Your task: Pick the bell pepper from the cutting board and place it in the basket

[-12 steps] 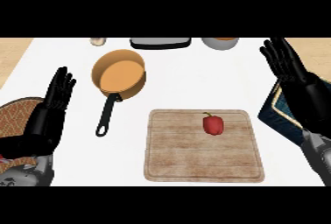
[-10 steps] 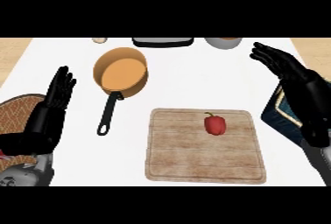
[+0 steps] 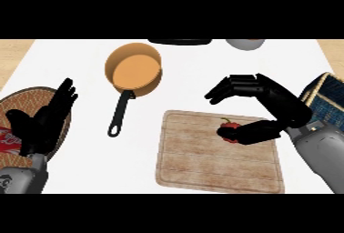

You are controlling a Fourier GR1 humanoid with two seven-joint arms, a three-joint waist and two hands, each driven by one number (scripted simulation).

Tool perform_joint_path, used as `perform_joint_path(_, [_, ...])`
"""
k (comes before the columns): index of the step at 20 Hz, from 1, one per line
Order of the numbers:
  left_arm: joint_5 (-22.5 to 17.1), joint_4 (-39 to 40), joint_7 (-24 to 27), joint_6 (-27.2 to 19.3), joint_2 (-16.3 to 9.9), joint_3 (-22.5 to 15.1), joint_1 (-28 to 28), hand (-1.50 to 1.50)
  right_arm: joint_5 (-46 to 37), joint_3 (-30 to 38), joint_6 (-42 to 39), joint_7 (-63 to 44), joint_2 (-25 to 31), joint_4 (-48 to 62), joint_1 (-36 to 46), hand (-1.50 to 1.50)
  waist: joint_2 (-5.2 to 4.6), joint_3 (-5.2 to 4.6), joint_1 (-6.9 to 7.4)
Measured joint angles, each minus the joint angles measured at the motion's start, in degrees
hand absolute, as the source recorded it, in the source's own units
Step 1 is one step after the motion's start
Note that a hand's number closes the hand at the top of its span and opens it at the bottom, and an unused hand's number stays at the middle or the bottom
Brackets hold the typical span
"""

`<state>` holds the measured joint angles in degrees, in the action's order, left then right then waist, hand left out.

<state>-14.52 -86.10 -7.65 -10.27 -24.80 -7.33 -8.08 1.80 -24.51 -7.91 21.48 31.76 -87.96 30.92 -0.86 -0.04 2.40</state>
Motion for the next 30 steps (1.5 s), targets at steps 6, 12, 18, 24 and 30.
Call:
perform_joint_path(6, [-1.30, 4.10, -1.88, 1.85, -0.58, 1.95, -1.39, 0.00, -16.68, -11.55, 12.19, -6.83, -13.21, 0.62, -0.30, -1.50, 0.64, -0.02, -1.50])
perform_joint_path(12, [-1.38, 6.59, -2.16, 2.38, -0.59, 3.07, -2.06, 0.00, -23.98, -14.65, 7.51, -30.93, -16.92, -2.24, 7.73, -1.50, 1.31, -0.15, -2.69])
perform_joint_path(18, [-1.23, 8.09, -1.79, 2.66, -0.57, 3.52, -1.95, 0.00, -32.11, -13.92, -2.90, -50.46, -11.56, -3.72, 18.73, -1.50, 1.96, -0.28, -3.75])
perform_joint_path(24, [-1.81, 7.93, -2.40, 3.95, -1.16, 4.37, -2.46, 0.00, -26.64, -8.36, -20.12, -66.64, -11.03, -5.36, 28.18, -1.50, 1.68, -0.14, -3.31])
perform_joint_path(30, [-1.57, 7.87, -2.38, 4.32, -1.15, 5.13, -2.74, 0.00, -13.89, -0.82, -32.43, -70.07, -8.29, -5.97, 29.45, -1.50, 1.44, -0.05, -3.33])
